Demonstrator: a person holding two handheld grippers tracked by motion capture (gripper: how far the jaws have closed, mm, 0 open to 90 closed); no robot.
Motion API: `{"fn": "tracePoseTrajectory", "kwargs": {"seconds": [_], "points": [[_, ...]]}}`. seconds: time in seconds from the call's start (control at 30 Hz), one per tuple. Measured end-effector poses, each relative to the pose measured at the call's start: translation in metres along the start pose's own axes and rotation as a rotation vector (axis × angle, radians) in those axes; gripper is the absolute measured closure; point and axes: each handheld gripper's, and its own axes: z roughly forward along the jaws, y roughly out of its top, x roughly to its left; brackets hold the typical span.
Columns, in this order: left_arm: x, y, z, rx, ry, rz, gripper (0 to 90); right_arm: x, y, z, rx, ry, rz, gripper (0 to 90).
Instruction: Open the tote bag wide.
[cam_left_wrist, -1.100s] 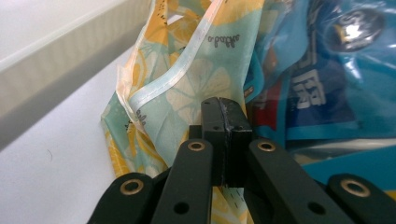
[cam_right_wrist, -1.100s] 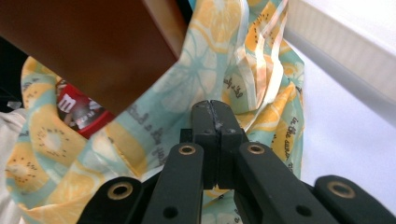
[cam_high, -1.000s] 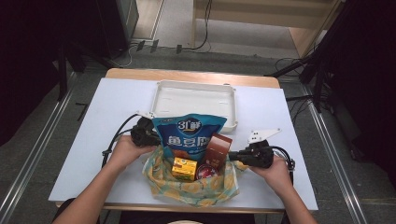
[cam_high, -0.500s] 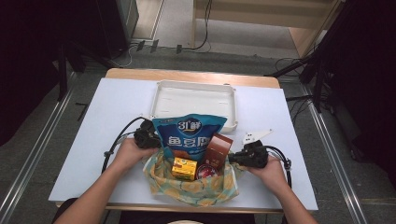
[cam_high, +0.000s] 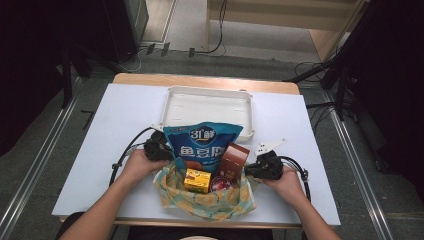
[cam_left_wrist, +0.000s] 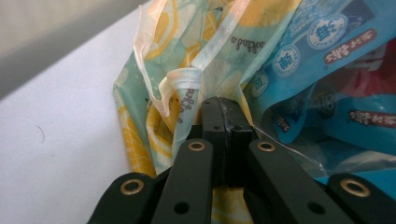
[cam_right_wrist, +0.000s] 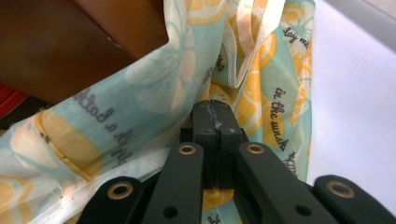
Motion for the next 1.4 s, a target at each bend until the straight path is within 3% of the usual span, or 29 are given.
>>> {"fn": "tracePoseTrajectory", "kwargs": {"seconds": [0.47, 0.87, 1.13, 1.4], "points": [[-0.009, 0.005, -0.018, -0.022, 0.039, 0.028, 82.4, 0.003, 0.004, -0.022, -0.073, -0.036, 0.011, 87.7], [-0.019, 0.009, -0.042, -0.062, 0.071, 0.037, 66.4, 0.000, 0.005, -0.037, -0.142, -0.071, 0.040, 70.9], [-0.024, 0.008, -0.059, -0.074, 0.085, 0.056, 57.9, -0.001, 0.004, -0.044, -0.180, -0.089, 0.064, 54.2], [-0.026, 0.005, -0.072, -0.091, 0.078, 0.058, 51.4, -0.002, 0.002, -0.049, -0.172, -0.105, 0.082, 49.4]]}}
